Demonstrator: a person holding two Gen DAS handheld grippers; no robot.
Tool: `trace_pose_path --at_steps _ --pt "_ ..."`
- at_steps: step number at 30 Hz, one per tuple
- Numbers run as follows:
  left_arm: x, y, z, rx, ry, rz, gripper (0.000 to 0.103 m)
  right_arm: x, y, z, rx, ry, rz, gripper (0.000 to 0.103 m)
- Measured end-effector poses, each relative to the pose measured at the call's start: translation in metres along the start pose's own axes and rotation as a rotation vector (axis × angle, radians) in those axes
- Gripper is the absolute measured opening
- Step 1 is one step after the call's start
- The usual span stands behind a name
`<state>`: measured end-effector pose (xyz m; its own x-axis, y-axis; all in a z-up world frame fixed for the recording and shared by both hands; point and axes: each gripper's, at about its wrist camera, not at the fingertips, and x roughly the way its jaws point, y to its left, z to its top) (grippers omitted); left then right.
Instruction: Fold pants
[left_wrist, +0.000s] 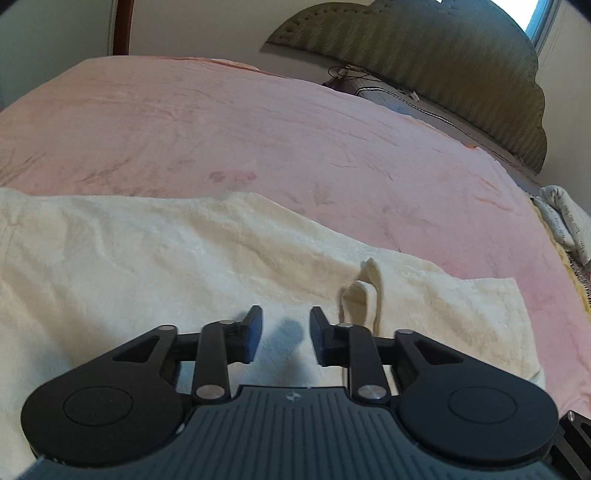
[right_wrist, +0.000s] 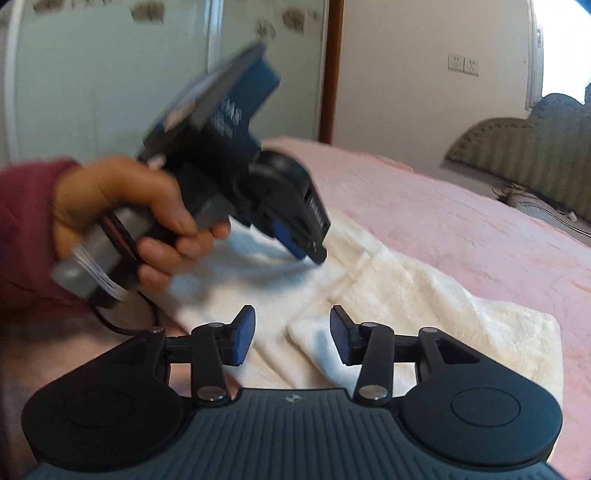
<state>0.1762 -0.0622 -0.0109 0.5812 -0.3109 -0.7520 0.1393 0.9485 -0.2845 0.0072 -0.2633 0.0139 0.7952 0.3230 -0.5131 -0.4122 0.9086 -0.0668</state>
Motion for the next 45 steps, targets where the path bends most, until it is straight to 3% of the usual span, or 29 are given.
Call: trace_pose_path --at_steps 2,6,12,13,15,17,21,23,25,27,30,33,35,38,40,43,45 --pt "-0.007 0.003 -0.002 -0.047 0.027 -0.069 0.061 0.005 0.006 0.0 -0.072 0.031 -0.089 0.044" --pt "-0.013 0.001 -0.007 -0.075 0.07 -0.151 0.062 0.031 0.015 -0.006 -0.187 0.127 -0.13 0.044" --pt "-0.009 0.007 -0.013 -0.192 0.131 -0.237 0.062 0.051 0.038 -0.014 -0.326 0.134 -0.236 0.042" --pt "-0.008 0.008 -0.013 -0.21 0.146 -0.259 0.062 0.055 0.039 -0.014 -0.328 0.139 -0.231 0.029" --pt "-0.005 0.01 -0.015 -0.254 0.185 -0.317 0.063 0.066 0.031 -0.009 -0.299 0.147 -0.198 0.015" --pt "0.0 0.011 -0.017 -0.296 0.225 -0.371 0.065 0.06 0.028 -0.008 -0.265 0.122 -0.191 0.013" --pt "0.02 0.008 -0.022 -0.396 0.302 -0.454 0.066 0.024 -0.003 0.0 0.001 0.022 -0.076 0.013" --pt "0.031 0.007 -0.023 -0.451 0.312 -0.455 0.065 0.011 -0.018 0.003 0.108 -0.014 -0.026 0.013" --pt "0.041 0.007 -0.024 -0.502 0.297 -0.452 0.051 0.003 -0.027 0.002 0.179 -0.032 0.008 0.013" --pt "0.047 0.008 -0.022 -0.527 0.284 -0.447 0.017 0.002 -0.028 0.001 0.196 -0.028 0.021 0.013" --pt "0.04 0.01 -0.016 -0.486 0.215 -0.419 0.002 0.011 -0.024 0.0 0.169 -0.002 0.02 0.013" --pt "0.022 0.008 -0.016 -0.405 0.152 -0.384 0.001 0.019 -0.014 0.0 0.155 0.013 0.033 0.012" --pt "0.016 0.004 -0.018 -0.334 0.128 -0.323 0.001 0.022 -0.01 0.001 0.149 0.014 0.054 0.012" --pt "0.03 0.003 -0.025 -0.317 0.17 -0.279 0.001 0.034 -0.004 -0.003 0.13 0.064 0.058 0.012" --pt "0.029 0.007 -0.028 -0.302 0.157 -0.271 0.003 0.04 -0.005 -0.009 0.15 0.094 0.054 0.013" --pt "0.025 0.0 -0.027 -0.25 0.141 -0.247 0.003 0.024 -0.011 -0.001 0.135 0.106 0.087 0.018" --pt "0.024 0.0 -0.028 -0.237 0.133 -0.24 0.003 0.003 -0.021 0.003 0.157 0.051 0.115 0.019"
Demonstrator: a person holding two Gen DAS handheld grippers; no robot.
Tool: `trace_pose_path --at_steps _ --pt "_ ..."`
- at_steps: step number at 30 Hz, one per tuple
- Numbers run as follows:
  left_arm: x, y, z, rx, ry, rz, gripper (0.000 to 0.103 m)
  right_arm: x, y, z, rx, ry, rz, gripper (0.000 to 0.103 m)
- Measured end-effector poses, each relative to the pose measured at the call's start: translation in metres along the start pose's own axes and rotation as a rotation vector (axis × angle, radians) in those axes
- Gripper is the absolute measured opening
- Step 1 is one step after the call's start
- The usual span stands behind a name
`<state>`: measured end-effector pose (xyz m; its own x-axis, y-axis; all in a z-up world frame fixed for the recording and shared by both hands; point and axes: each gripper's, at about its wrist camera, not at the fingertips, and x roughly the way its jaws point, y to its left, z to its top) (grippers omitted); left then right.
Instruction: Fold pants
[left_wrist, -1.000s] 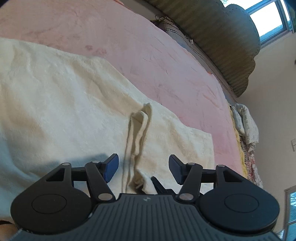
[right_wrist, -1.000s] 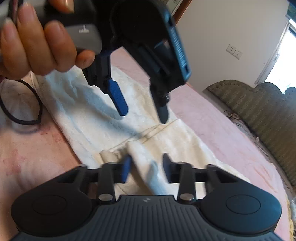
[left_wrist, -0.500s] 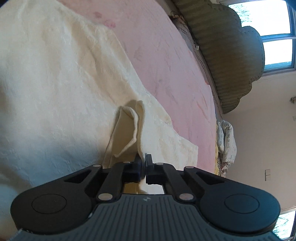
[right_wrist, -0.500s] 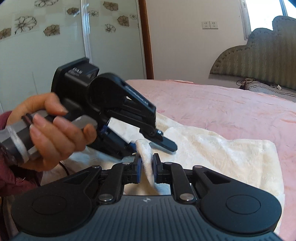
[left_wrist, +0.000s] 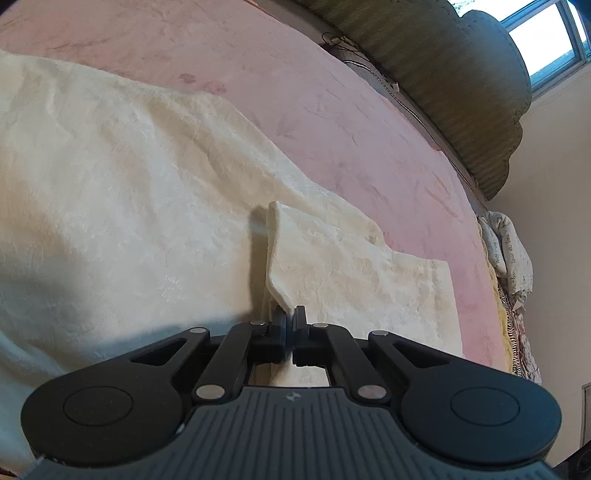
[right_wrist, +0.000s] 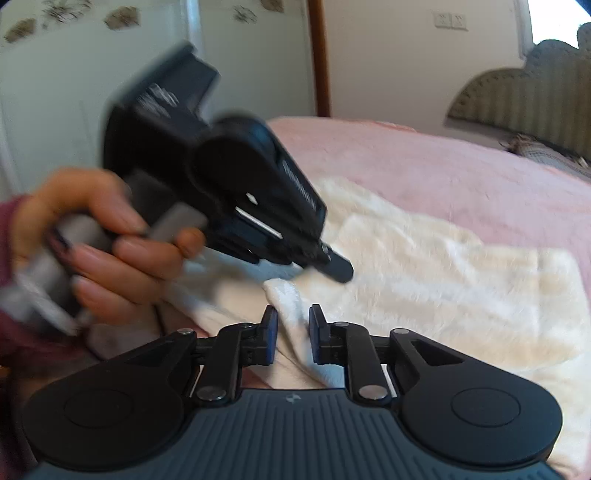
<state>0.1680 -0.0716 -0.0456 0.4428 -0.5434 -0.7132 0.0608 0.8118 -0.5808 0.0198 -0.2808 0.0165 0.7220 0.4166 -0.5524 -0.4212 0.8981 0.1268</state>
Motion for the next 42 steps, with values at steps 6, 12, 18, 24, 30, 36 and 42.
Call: trace_pose_path --at_steps 6,12,18,24,30,36,42 --pt "-0.001 -0.007 -0.005 0.046 -0.024 0.027 0.006 -0.006 -0.034 -0.024 0.105 0.136 -0.27 0.044" --pt "-0.001 -0.012 -0.008 0.079 -0.041 0.053 0.006 -0.044 -0.036 -0.028 0.11 0.041 -0.33 0.043" --pt "-0.003 -0.014 -0.008 0.09 -0.043 0.065 0.015 -0.03 -0.065 -0.036 0.18 0.116 -0.407 0.044" --pt "-0.027 -0.017 -0.001 0.114 -0.114 0.112 0.02 -0.017 -0.02 -0.008 0.111 0.024 -0.277 0.045" --pt "-0.025 -0.036 0.016 0.237 -0.128 0.123 0.027 0.029 0.012 -0.009 0.005 0.086 -0.235 0.044" --pt "-0.008 -0.037 0.003 0.308 -0.118 0.229 0.028 0.015 0.015 -0.009 0.031 0.063 -0.226 0.046" --pt "-0.023 -0.033 -0.011 0.382 -0.144 0.304 0.049 0.013 0.014 -0.009 0.063 0.042 -0.244 0.047"
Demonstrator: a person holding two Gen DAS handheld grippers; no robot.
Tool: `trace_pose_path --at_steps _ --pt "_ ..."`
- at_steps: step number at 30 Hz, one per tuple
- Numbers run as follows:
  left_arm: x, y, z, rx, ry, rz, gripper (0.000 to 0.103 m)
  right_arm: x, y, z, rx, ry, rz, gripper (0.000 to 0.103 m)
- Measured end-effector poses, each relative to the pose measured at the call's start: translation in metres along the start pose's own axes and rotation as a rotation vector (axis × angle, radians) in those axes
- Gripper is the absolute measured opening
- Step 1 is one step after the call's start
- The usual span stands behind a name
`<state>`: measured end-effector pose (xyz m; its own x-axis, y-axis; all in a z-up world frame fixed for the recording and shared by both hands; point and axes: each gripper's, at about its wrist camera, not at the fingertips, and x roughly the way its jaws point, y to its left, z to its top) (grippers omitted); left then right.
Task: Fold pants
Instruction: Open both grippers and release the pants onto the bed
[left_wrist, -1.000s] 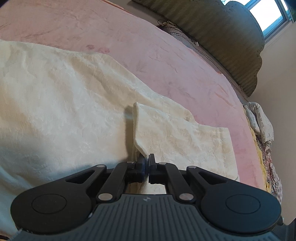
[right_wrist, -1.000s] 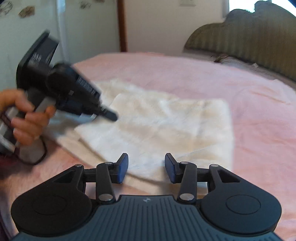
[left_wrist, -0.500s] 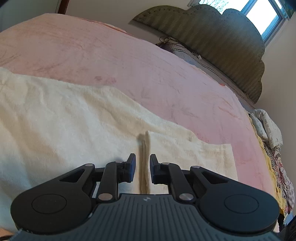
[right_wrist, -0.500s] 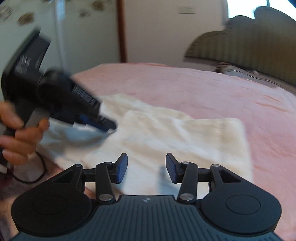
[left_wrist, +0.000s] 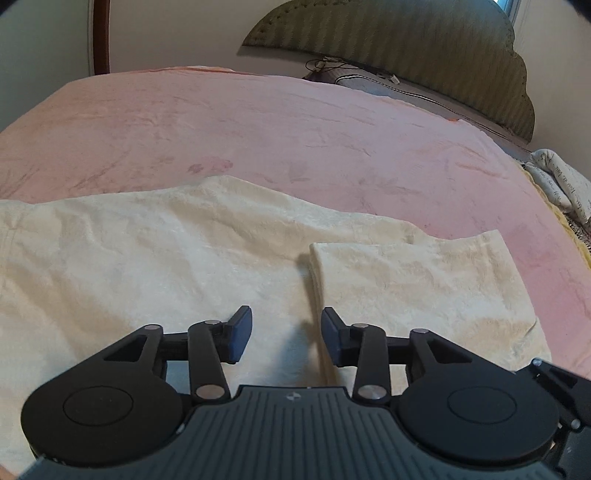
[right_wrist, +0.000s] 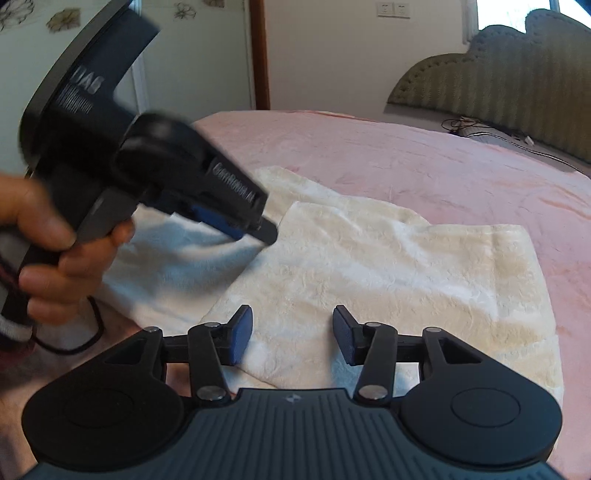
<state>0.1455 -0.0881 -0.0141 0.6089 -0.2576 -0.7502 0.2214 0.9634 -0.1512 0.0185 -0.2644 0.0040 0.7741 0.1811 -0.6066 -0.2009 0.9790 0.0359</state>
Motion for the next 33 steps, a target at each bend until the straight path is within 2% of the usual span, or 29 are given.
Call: trace_pose_path --at_steps 3,9,12,18,20,25,28,33 --pt "-0.008 -0.001 -0.007 0.056 -0.021 0.044 0.055 0.0 0.002 0.002 0.002 -0.011 -0.013 0.047" --pt "-0.016 0.002 -0.019 0.124 -0.038 0.105 0.06 0.01 0.001 -0.003 0.037 0.007 -0.015 0.048" --pt "-0.019 0.007 -0.022 0.135 -0.048 0.124 0.061 0.011 0.0 -0.006 0.044 -0.003 -0.033 0.056" --pt "-0.023 0.019 -0.028 0.116 -0.062 0.144 0.067 0.002 0.003 -0.007 0.059 -0.055 -0.104 0.056" --pt "-0.023 0.021 -0.03 0.114 -0.065 0.144 0.069 0.005 -0.001 -0.009 0.08 -0.037 -0.113 0.061" --pt "-0.017 0.022 -0.036 0.135 -0.069 0.146 0.074 0.013 -0.004 -0.015 0.106 -0.022 -0.157 0.083" --pt "-0.017 0.022 -0.038 0.14 -0.077 0.142 0.077 0.015 -0.008 -0.016 0.125 -0.021 -0.169 0.089" --pt "-0.023 0.029 -0.039 0.112 -0.088 0.116 0.078 0.01 -0.011 -0.013 0.138 -0.027 -0.163 0.09"
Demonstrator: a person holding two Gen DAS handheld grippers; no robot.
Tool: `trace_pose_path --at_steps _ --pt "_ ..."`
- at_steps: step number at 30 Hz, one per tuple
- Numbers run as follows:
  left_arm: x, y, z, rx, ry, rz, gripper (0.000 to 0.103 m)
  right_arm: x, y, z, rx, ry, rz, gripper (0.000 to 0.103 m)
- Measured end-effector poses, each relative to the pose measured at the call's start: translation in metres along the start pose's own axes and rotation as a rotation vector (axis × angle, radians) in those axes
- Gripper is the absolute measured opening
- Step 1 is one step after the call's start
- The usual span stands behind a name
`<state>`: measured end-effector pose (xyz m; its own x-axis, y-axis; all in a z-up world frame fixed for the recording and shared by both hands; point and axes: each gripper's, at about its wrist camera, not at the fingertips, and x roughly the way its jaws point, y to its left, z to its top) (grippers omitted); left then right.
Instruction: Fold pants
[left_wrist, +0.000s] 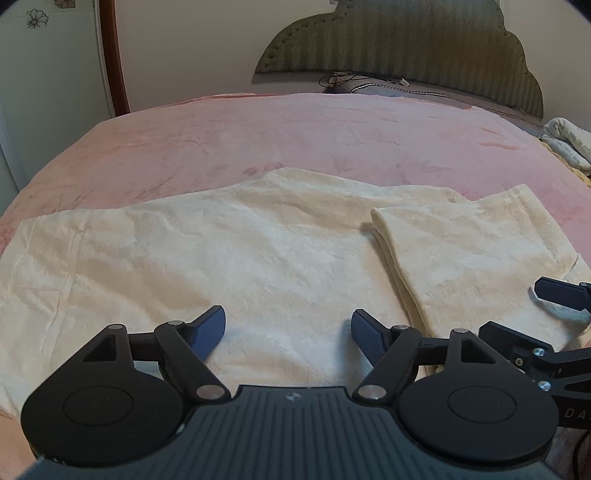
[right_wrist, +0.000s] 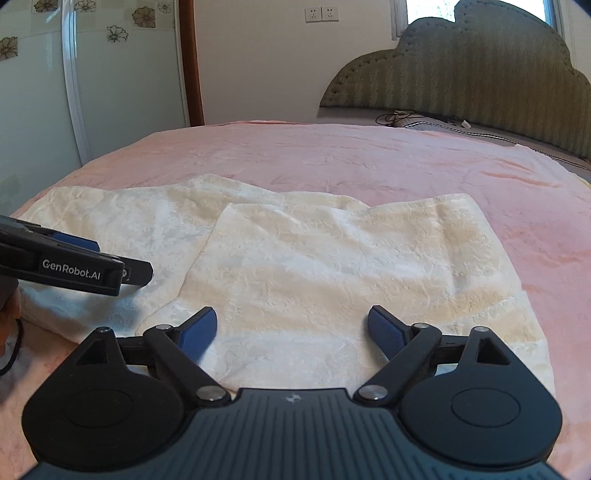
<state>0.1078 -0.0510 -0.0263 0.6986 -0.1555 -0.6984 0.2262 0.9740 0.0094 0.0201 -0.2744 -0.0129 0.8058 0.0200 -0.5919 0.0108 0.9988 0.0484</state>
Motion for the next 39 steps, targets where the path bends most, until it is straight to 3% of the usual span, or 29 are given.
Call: trace_pose_path --at_steps 2,5,6,9,13,18,20,22,24,28,31,33,34,35,39 --pt "-0.003 0.008 0.004 -0.049 0.002 -0.04 0.078 -0.016 0.005 0.002 -0.062 -0.062 -0.011 0.089" --pt "-0.004 0.023 0.012 -0.181 0.028 -0.152 0.076 -0.036 0.032 -0.001 -0.319 -0.128 -0.063 0.089" --pt "-0.003 0.027 0.014 -0.226 0.04 -0.195 0.076 -0.04 0.043 -0.004 -0.415 -0.13 -0.071 0.084" --pt "0.006 0.033 0.019 -0.334 0.114 -0.334 0.075 -0.04 0.071 -0.015 -0.585 -0.095 -0.039 0.062" --pt "0.019 0.032 0.019 -0.417 0.202 -0.46 0.075 -0.022 0.091 -0.027 -0.704 -0.029 -0.057 0.054" --pt "0.035 0.02 0.016 -0.471 0.281 -0.56 0.077 -0.013 0.096 -0.026 -0.727 -0.015 -0.069 0.054" --pt "0.038 0.018 0.014 -0.486 0.289 -0.558 0.078 -0.006 0.104 -0.028 -0.776 -0.027 -0.089 0.052" --pt "0.04 0.019 0.013 -0.511 0.292 -0.562 0.08 0.004 0.111 -0.032 -0.808 -0.017 -0.065 0.021" --pt "0.044 0.022 0.014 -0.548 0.303 -0.584 0.083 0.006 0.112 -0.033 -0.805 -0.026 -0.07 0.02" --pt "0.061 0.023 0.021 -0.633 0.319 -0.632 0.083 -0.004 0.08 -0.01 -0.537 -0.048 0.039 0.019" --pt "0.073 0.012 0.03 -0.646 0.311 -0.642 0.066 -0.011 0.057 0.007 -0.37 -0.07 0.109 0.019" --pt "0.079 0.002 0.034 -0.627 0.324 -0.601 0.035 -0.011 0.05 0.012 -0.317 -0.072 0.136 0.019" --pt "0.08 -0.001 0.034 -0.613 0.318 -0.575 0.026 -0.01 0.048 0.013 -0.299 -0.07 0.147 0.019" --pt "0.079 -0.004 0.035 -0.592 0.304 -0.544 0.011 -0.009 0.047 0.012 -0.289 -0.068 0.154 0.019" --pt "0.058 -0.01 0.039 -0.491 0.192 -0.483 0.008 -0.004 0.053 0.01 -0.3 -0.062 0.169 0.019"
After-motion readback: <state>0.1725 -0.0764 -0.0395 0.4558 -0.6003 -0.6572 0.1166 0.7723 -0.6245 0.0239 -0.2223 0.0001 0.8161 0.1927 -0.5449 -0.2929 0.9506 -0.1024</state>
